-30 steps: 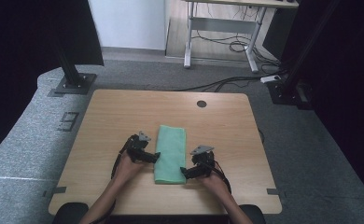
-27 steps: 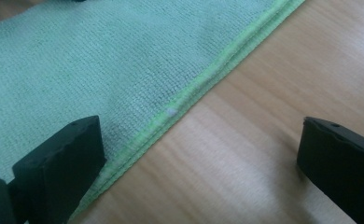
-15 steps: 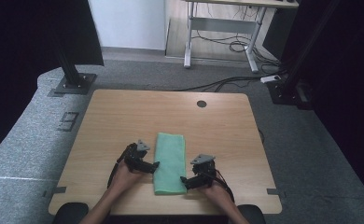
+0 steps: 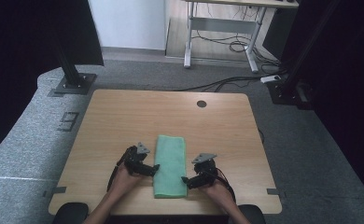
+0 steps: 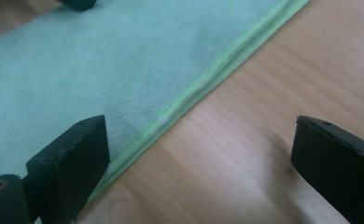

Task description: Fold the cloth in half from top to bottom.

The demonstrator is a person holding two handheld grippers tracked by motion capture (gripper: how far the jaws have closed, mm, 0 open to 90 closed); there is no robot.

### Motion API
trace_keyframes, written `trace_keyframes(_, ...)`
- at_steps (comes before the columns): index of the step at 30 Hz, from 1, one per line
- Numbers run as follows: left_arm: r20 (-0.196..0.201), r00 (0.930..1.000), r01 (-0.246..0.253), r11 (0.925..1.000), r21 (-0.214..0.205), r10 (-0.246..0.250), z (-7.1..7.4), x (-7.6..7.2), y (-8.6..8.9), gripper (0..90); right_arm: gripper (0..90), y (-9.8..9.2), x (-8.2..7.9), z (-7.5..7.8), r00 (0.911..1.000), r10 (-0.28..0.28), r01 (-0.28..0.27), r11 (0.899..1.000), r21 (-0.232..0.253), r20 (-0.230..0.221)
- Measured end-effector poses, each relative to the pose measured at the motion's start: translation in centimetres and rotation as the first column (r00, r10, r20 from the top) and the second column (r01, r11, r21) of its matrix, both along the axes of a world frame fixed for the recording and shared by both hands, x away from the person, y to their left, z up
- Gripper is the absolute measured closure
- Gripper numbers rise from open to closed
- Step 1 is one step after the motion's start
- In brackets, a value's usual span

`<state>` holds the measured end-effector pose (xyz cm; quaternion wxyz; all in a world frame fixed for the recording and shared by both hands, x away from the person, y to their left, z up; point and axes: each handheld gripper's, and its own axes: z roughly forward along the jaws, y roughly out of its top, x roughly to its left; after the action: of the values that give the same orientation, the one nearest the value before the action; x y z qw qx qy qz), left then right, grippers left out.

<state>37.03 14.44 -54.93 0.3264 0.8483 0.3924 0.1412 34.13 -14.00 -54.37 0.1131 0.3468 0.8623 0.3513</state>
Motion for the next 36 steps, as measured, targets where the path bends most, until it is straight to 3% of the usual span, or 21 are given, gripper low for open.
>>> trace_keyframes(6,0.000,1.0000,0.000,1.0000,0.000,0.000,0.0,0.0,0.0,0.4,9.9,-0.1,2.1,0.8,0.9998,-0.016,0.016,0.999,0.033,-0.013)
trace_keyframes(12,-0.001,1.0000,0.002,1.0000,0.003,-0.002,0.0,0.0,0.0,0.4,15.2,0.5,4.7,1.3,0.9991,-0.038,0.038,0.999,0.031,-0.018)
trace_keyframes(20,0.000,1.0000,-0.001,1.0000,0.001,0.001,0.0,0.0,0.0,0.4,29.4,1.4,7.6,2.0,0.9975,-0.071,0.071,0.997,0.041,-0.010)
trace_keyframes(25,0.000,1.0000,-0.001,1.0000,0.001,0.001,0.0,0.0,0.0,0.4,38.7,2.0,9.2,2.2,0.9980,-0.063,0.063,0.998,0.028,-0.010)
trace_keyframes(31,0.000,1.0000,-0.001,1.0000,0.000,0.001,0.0,0.0,0.0,0.4,56.5,2.6,11.0,2.8,0.9979,-0.063,0.063,0.998,0.023,-0.010)
trace_keyframes(36,0.000,1.0000,-0.002,1.0000,-0.001,0.002,0.0,0.0,0.0,0.4,60.0,3.1,12.3,2.9,0.9971,-0.074,0.074,0.997,0.016,-0.018)
